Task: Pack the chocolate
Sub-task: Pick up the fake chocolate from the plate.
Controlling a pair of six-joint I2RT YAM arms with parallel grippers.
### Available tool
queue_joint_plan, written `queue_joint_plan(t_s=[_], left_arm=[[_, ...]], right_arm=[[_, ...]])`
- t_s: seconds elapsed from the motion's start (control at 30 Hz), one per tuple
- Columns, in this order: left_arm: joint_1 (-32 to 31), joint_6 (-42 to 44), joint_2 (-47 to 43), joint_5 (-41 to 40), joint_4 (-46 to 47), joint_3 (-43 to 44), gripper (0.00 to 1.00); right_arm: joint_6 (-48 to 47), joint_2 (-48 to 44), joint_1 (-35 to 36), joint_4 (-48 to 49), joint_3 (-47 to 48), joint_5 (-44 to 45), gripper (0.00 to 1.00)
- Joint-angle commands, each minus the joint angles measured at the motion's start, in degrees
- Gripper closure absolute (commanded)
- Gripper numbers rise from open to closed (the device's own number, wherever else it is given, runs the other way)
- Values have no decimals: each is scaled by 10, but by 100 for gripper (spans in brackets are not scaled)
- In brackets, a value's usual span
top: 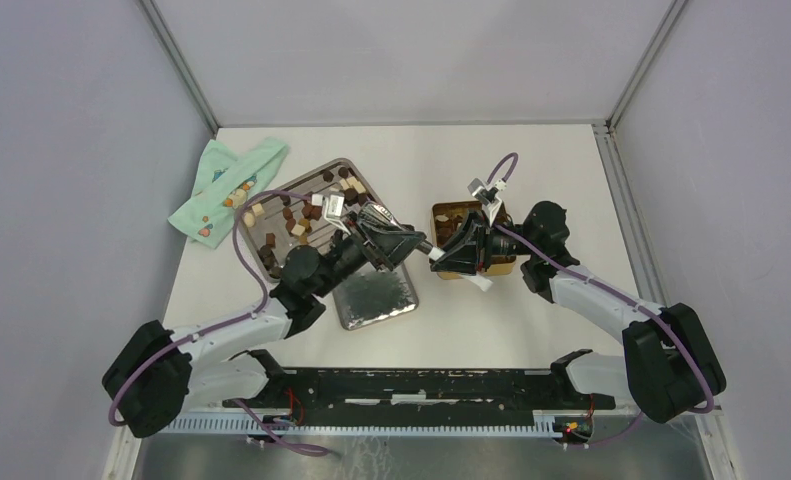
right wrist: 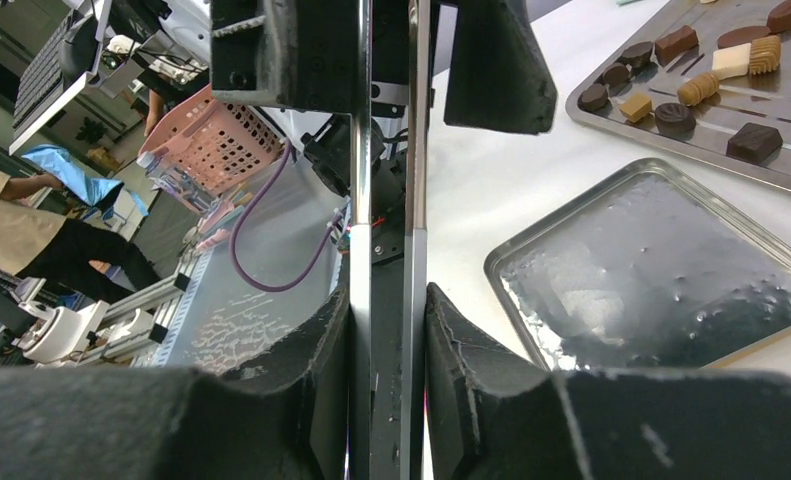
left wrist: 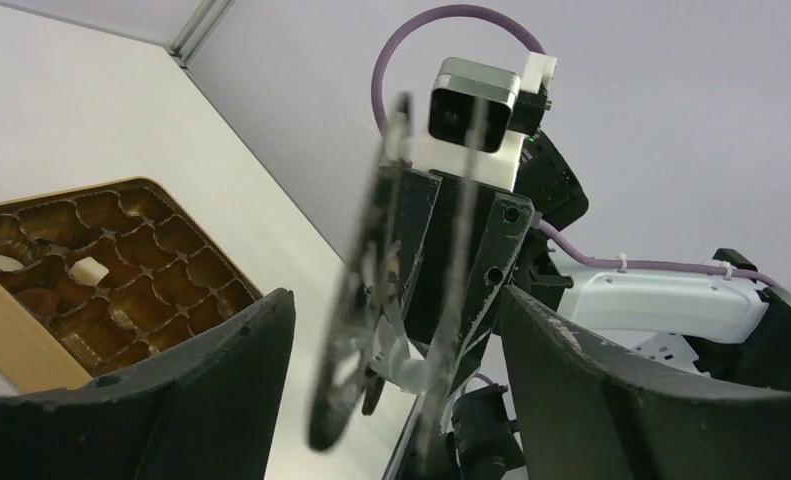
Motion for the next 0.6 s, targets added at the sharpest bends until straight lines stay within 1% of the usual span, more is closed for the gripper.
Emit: queue_joint_plan(t_s=[0.0, 0.17, 0.27, 0.43, 0.57], left_arm=[[1, 60, -67, 5, -88, -10, 18], [1, 89, -156, -13, -183, -29, 15], [0, 117, -216, -41, -300, -23, 15], [1, 170, -320, -120, -522, 19, 15], [1, 196, -389, -181, -683, 65, 15]], right_arm=[[-11, -1, 0, 18, 24, -9, 65], [-20, 2, -2, 5, 28, -8, 62], [-23, 4, -10, 1, 31, -11, 61], [-24, 4, -21, -2, 32, -12, 61], [-39, 8, -27, -15, 36, -13, 56]])
